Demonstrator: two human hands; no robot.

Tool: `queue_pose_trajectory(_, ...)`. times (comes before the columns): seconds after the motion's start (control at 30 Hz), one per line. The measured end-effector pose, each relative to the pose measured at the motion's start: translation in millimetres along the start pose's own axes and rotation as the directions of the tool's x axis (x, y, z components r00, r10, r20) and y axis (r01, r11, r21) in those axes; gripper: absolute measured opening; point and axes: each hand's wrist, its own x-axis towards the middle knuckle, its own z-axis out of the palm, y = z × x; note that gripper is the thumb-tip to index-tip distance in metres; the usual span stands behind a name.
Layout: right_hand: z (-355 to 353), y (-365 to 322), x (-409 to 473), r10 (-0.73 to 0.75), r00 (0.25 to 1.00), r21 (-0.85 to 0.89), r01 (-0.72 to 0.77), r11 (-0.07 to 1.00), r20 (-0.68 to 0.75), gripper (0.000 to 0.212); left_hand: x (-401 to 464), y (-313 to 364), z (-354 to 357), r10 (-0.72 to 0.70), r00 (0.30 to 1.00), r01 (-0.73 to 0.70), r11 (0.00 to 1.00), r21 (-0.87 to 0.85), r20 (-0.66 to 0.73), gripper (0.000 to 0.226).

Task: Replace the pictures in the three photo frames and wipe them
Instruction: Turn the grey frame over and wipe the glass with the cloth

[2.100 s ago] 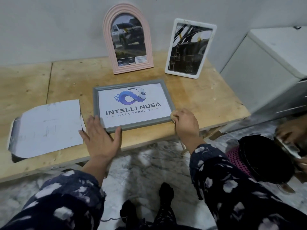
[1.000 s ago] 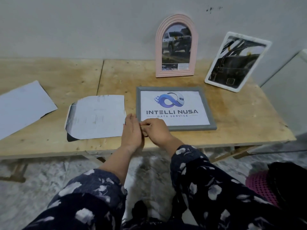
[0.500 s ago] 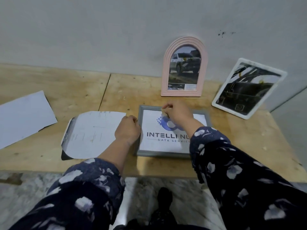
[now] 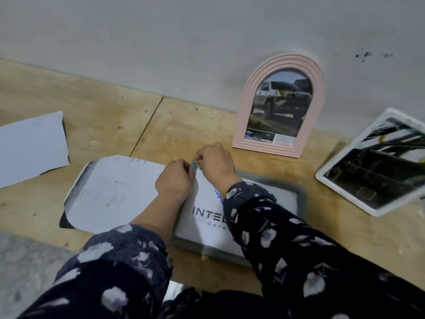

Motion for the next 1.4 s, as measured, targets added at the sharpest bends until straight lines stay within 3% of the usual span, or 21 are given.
queue_pose_trajectory(0.23, -18, 25, -13, -0.089, 0.996, -0.077, 0.087, 0.993, -0.031, 0.029, -3, 14, 5, -0.131, 0.991, 0.132, 0.989, 0.072, -0.022, 0.024)
queue_pose_trajectory(0.33, -20, 44, -26, -0.048, 0.999, -0.099, 0.045, 0.994, -0.026, 0.026, 0, 14, 4, -0.158, 0.987, 0.158, 0.987, -0.017, 0.007, 0.02)
queue_pose_trajectory(0.57, -28, 93, -53, 0.077, 0.993, -0.175, -0.092, 0.98, -0.089, 0.028, -5, 14, 1, -0.133, 0.991, 0.133, 0.99, -0.048, 0.02, 0.006)
queue_pose_trajectory(0.83, -38, 144, -90, 0.162, 0.976, -0.274, -0.198, 0.941, -0.146, 0.021, -6, 12, -1, -0.121, 0.992, 0.123, 0.988, -0.094, 0.034, 0.005)
queue_pose_trajectory(1.1, -41, 179, -109, 0.242, 0.941, -0.382, -0.318, 0.868, -0.235, 0.031, -6, 14, 0, -0.151, 0.988, 0.153, 0.982, -0.114, 0.031, 0.011)
queue_pose_trajectory(1.2, -50, 184, -122, 0.475, 0.85, -0.281, -0.525, 0.803, -0.229, 0.026, -7, 14, 0, -0.17, 0.985, 0.172, 0.977, -0.125, 0.022, 0.014)
queue_pose_trajectory(1.3, -55, 193, -134, 0.695, 0.694, 0.07, -0.696, 0.715, -0.187, 0.026, -8, 14, 3, -0.161, 0.987, 0.163, 0.972, -0.168, 0.024, 0.014)
queue_pose_trajectory(1.4, -51, 189, -136, 0.806, 0.574, 0.391, -0.716, 0.579, -0.142, 0.029, -12, 19, 10, -0.165, 0.986, 0.164, 0.973, -0.163, 0.012, 0.026)
